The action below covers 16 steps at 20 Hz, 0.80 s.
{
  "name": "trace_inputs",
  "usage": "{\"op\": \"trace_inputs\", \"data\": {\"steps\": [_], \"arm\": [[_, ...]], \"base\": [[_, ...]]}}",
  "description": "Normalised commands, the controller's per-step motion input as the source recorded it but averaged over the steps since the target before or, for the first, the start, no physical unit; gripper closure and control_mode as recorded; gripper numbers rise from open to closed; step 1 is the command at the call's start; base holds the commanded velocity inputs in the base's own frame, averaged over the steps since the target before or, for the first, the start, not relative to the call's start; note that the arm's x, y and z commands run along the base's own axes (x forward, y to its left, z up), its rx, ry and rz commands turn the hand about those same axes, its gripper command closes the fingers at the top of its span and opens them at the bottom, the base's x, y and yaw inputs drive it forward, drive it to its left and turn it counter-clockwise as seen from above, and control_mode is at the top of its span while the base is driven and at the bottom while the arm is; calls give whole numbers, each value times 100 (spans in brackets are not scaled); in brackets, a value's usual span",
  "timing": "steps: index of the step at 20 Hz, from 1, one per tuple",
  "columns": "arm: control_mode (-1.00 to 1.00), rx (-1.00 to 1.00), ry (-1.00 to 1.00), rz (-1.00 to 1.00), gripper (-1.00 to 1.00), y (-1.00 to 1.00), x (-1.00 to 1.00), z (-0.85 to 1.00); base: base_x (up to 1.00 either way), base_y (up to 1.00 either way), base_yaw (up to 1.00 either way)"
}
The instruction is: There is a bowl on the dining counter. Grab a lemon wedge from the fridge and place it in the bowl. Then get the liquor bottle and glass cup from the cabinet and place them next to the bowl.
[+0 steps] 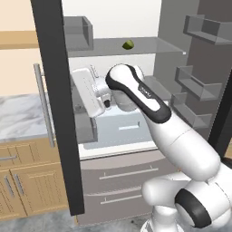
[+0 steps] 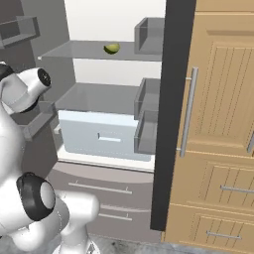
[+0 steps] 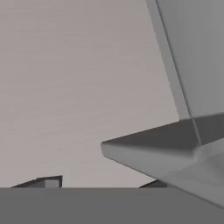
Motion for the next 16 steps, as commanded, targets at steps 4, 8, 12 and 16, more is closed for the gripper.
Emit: {"op": "trace_inputs", "data": {"steps": [4,8,12,16], "arm": [[-100,-6,11,0,-100,35,11,-14],[-100,-11,-11,-3,-100,-19,-34,-3],[-100,-12,-18,-8,-100,-62,-84,0],[-100,-10,-10,-8,-100,-82,-78,0]], "base": [[0,0,0],[0,0,0],[0,0,0],[0,0,0]]}}
